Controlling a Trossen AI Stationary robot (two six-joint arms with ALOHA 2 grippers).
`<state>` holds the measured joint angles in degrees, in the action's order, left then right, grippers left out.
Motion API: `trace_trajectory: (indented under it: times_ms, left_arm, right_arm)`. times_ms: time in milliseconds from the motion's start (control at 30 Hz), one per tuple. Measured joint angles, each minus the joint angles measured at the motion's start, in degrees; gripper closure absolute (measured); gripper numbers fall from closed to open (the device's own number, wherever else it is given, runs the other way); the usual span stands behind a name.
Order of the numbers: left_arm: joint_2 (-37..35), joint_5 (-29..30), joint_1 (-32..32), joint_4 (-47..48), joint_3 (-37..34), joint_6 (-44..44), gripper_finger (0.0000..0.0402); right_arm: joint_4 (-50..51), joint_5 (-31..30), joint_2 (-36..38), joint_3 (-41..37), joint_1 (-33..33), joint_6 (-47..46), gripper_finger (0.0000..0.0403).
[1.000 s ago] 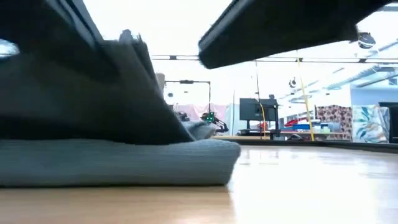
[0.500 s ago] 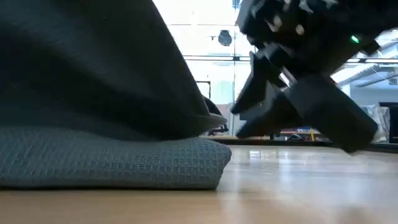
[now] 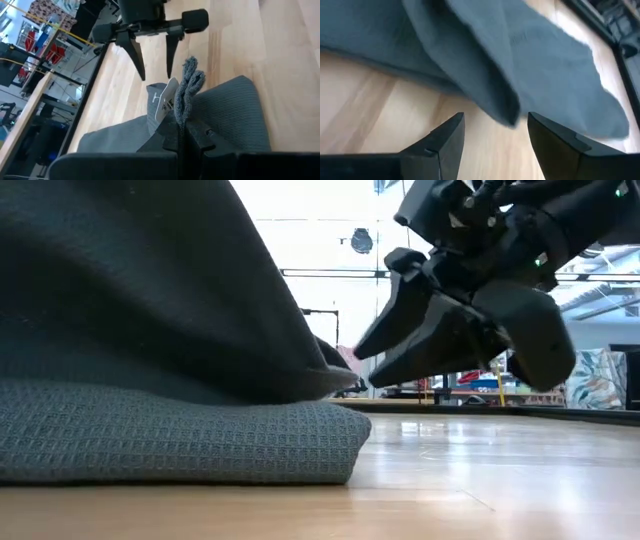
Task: Roll towel into tight, uniform cylinder
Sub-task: Roll the gray towel
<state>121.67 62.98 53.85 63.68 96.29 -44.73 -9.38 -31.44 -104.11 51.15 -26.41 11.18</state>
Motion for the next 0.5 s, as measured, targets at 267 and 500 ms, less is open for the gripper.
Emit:
trace_trajectory:
  times_ms: [267, 500]
  left_arm:
    - [0.0, 0.1, 0.0, 0.0, 0.0, 0.0, 0.04]
    - [0.0, 0.2, 0.0, 0.0, 0.0, 0.0, 0.04]
  right_arm:
    - [-5.7, 0.0, -1.6, -0.2, 2.4, 5.0, 0.0204]
    - [-6.4, 9.2, -1.7, -0.2, 5.5, 6.2, 0.0232]
